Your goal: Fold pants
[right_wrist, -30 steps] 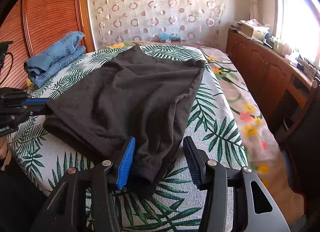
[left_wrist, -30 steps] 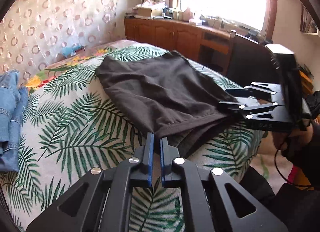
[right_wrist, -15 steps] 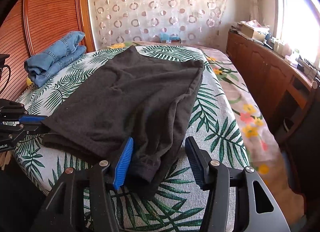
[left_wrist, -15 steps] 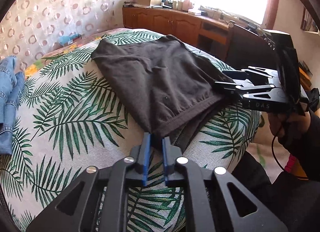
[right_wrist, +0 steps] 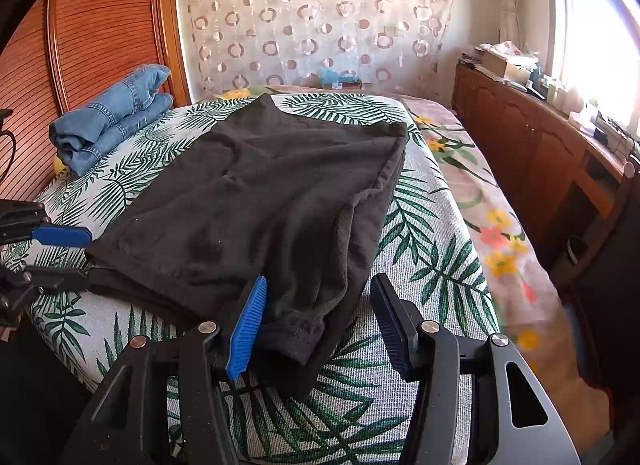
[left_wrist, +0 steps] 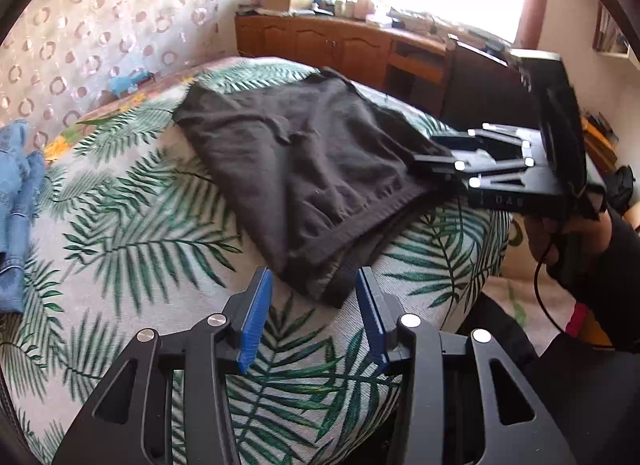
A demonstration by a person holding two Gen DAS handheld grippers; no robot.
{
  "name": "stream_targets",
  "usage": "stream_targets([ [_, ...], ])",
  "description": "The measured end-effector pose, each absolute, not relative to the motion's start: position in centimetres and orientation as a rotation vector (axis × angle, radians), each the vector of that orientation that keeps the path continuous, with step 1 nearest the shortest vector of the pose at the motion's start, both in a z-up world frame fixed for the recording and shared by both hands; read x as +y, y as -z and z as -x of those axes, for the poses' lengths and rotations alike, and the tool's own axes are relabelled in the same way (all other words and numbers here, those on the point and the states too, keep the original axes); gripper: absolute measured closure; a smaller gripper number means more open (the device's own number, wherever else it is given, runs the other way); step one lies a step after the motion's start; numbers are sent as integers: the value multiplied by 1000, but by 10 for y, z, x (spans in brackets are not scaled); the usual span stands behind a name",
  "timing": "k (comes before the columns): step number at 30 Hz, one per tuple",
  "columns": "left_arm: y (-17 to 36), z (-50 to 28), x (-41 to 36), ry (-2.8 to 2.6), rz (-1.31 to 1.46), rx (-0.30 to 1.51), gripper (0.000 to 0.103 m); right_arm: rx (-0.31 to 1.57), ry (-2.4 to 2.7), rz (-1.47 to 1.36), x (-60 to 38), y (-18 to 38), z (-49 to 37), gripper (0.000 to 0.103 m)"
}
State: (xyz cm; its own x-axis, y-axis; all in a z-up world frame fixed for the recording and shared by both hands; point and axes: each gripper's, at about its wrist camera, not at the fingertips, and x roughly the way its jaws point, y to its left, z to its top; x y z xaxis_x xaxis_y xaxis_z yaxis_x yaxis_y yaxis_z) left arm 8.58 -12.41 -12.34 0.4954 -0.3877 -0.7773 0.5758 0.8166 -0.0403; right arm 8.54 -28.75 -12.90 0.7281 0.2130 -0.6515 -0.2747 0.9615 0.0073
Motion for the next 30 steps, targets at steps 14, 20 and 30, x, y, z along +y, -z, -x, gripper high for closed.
stream_targets([
  [14, 122, -102, -121, 530, -232, 846, 71, 708, -274, 71, -291, 129, -82, 47],
  [20, 127, -99, -127, 528, -256, 842, 73, 727, -281, 17, -299, 123, -74, 47],
  [30, 116, -88, -128, 546, -263, 787, 90, 749, -321, 18, -293, 116, -62, 90],
])
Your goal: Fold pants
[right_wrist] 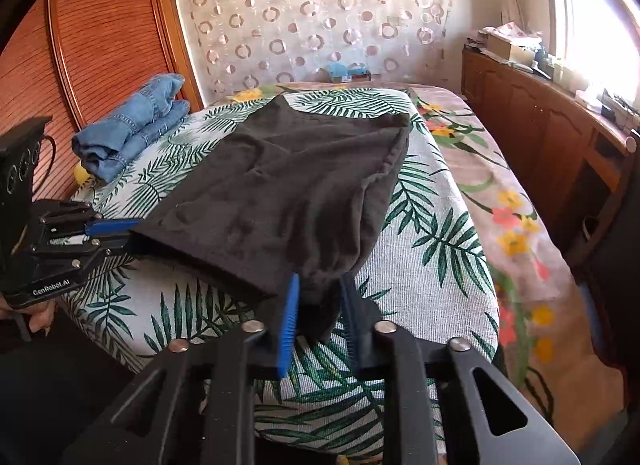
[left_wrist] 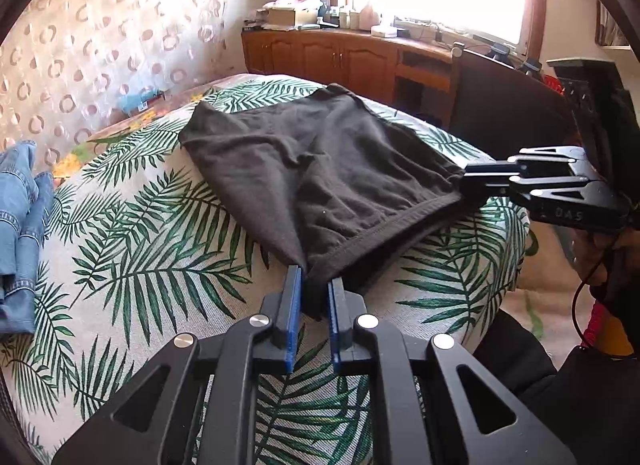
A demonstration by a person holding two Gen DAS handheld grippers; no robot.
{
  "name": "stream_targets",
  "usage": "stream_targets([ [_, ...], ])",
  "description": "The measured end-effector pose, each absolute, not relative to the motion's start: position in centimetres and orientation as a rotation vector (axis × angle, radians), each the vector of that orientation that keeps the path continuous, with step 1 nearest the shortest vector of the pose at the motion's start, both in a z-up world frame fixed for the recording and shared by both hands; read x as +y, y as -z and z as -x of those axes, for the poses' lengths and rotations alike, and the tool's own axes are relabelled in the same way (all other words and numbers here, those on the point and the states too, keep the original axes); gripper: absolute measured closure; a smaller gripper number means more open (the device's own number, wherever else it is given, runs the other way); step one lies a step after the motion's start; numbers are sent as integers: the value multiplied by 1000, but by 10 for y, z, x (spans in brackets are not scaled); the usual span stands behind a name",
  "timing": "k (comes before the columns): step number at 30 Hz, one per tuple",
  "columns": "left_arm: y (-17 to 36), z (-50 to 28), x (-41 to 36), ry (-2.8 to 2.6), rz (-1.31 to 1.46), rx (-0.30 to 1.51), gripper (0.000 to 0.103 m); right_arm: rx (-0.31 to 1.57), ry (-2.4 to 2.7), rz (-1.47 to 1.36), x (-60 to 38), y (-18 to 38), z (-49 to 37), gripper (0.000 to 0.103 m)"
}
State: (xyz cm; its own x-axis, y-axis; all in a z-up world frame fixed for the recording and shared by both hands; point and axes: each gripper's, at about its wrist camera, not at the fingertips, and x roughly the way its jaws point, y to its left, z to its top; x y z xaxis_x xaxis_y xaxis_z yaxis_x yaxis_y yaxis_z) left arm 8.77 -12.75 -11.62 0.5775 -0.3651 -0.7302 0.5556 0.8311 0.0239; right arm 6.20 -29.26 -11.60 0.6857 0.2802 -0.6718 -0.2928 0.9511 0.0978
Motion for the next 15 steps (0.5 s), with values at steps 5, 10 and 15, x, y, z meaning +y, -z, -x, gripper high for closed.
stream_targets([
  [5, 122, -90, -127, 545, -268, 811, 90, 744, -329, 33, -293, 108, -57, 97],
  [10, 124, -88, -128, 549, -279, 812, 90, 775, -319, 58, -292, 111, -51, 97],
  [15, 124, -86, -128, 548, -283, 818, 90, 774, -317, 40, -294, 108, -52, 97],
])
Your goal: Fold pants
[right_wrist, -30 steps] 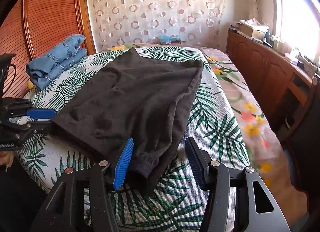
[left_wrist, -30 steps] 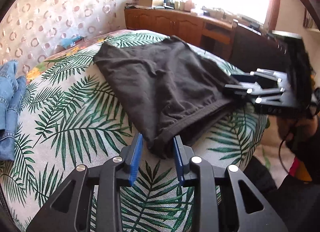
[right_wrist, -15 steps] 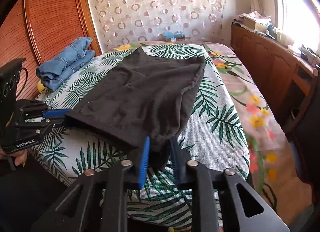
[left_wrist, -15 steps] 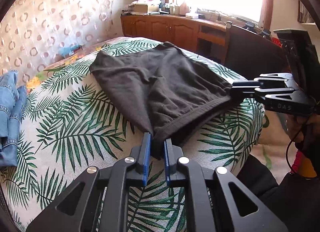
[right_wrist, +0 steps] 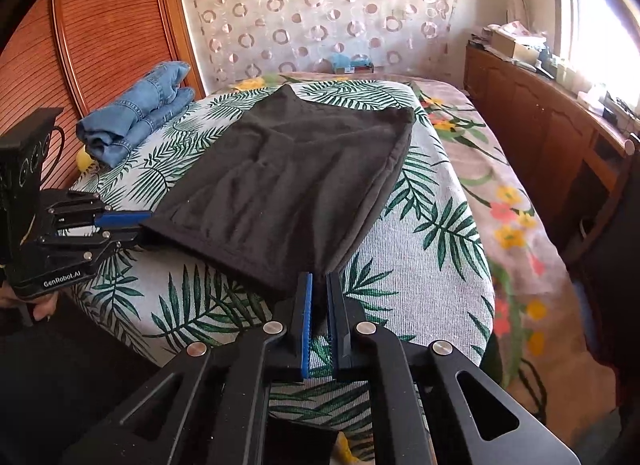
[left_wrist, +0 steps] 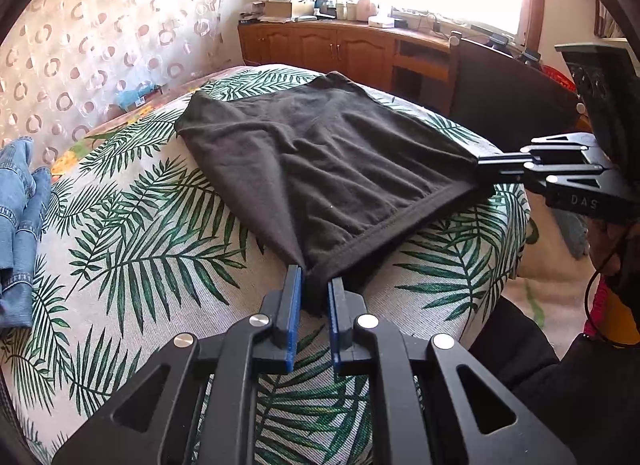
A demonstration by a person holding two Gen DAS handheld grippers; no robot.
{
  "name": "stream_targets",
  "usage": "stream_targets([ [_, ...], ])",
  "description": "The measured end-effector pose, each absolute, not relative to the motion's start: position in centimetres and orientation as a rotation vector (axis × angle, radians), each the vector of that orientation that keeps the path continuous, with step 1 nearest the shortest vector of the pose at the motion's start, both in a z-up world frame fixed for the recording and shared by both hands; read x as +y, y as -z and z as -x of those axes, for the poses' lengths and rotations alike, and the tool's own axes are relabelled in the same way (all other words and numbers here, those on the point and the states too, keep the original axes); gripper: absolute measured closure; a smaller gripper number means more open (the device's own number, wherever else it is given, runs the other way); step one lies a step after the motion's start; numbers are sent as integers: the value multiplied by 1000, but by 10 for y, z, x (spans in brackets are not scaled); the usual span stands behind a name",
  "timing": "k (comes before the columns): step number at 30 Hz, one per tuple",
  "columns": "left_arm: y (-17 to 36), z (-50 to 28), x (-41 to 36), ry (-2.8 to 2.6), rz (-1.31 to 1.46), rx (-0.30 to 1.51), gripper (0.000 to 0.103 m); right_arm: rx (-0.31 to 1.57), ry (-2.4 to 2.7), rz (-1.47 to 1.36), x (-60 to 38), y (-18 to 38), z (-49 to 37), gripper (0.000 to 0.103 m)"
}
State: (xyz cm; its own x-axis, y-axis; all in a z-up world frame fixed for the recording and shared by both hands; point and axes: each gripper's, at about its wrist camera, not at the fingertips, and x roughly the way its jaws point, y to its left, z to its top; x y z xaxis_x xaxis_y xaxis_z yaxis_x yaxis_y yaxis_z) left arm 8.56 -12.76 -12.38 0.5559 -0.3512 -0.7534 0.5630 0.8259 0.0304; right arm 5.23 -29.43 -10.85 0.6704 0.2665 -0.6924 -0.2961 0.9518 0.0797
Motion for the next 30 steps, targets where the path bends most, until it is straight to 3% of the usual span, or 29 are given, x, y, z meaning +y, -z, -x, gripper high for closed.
stream_targets([
  [6, 121, -86, -125, 540, -256, 827, 90, 775, -322, 39, -295, 109, -53, 97],
  [12, 112, -85, -119, 542, -214, 840, 78, 772, -318, 26, -299, 108, -53, 96],
  [16, 101, -83, -111, 511, -203, 814, 54, 755, -312, 16, -303, 102, -49, 92],
  [18, 97, -86, -106, 490, -194, 809, 50, 741, -307, 12, -305, 99, -48, 91],
  [22, 93, -96, -95, 455, -165, 797, 24, 714, -293, 8, -308, 93, -45, 88],
  [26, 92, -110, -92, 440, -153, 791, 23, 695, -276, 19, -311, 90, -50, 73],
  [30, 89, -132, -94, 446, -145, 783, 23, 673, -265, 27, -312, 86, -67, 66],
])
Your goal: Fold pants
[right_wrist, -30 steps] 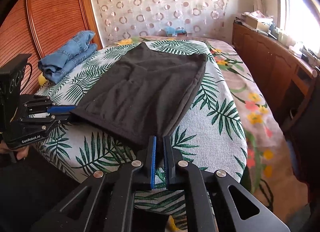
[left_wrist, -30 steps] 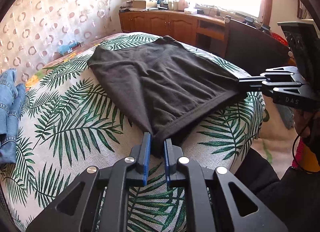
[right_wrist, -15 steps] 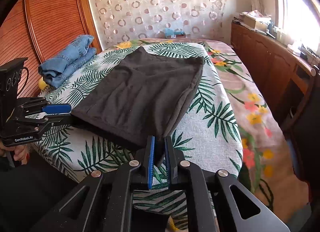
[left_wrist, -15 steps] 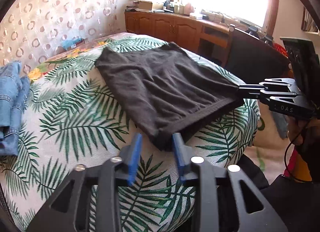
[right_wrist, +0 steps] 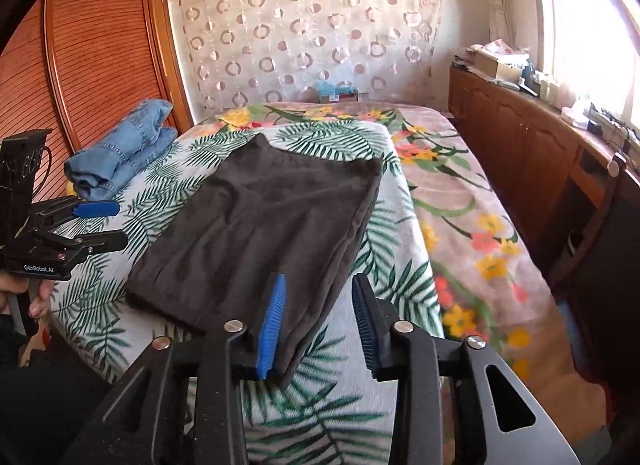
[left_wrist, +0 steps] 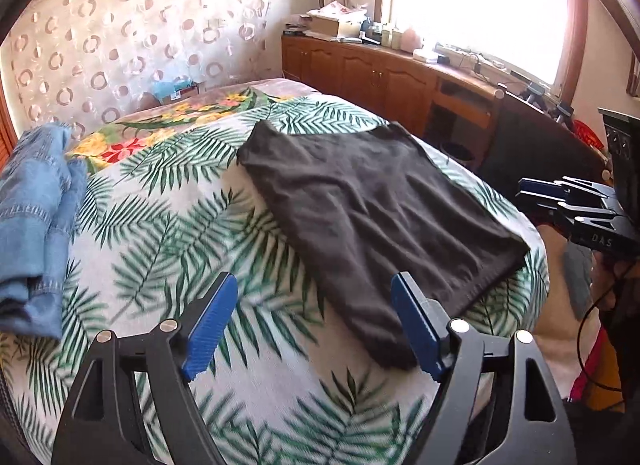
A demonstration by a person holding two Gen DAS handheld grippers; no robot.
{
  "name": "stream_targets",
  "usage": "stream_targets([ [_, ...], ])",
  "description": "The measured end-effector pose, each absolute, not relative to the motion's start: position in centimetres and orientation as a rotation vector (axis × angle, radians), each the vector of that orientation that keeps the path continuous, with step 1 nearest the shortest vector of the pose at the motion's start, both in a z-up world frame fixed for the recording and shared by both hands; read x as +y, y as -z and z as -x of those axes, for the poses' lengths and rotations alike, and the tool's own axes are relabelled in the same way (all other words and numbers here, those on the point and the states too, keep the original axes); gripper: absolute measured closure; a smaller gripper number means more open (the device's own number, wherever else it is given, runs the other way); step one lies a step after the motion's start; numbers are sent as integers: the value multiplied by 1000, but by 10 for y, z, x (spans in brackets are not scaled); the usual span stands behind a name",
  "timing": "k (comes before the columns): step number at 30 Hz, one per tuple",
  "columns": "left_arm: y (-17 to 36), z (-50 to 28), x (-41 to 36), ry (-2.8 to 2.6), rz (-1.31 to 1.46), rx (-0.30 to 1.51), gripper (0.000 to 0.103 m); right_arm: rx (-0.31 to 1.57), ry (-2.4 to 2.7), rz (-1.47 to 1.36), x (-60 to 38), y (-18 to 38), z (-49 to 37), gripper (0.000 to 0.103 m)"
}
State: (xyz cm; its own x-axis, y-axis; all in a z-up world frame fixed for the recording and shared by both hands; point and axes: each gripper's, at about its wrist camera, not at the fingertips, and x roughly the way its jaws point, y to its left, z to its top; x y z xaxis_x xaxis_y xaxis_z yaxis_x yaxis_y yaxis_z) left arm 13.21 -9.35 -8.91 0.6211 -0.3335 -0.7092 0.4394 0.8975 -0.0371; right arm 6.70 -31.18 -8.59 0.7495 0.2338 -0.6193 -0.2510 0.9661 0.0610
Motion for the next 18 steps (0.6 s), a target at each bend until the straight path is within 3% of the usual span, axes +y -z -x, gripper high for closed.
stream_targets([
  [18, 92, -263, -98, 380, -185, 831, 23, 733, -272, 71, -312, 96, -193, 66],
])
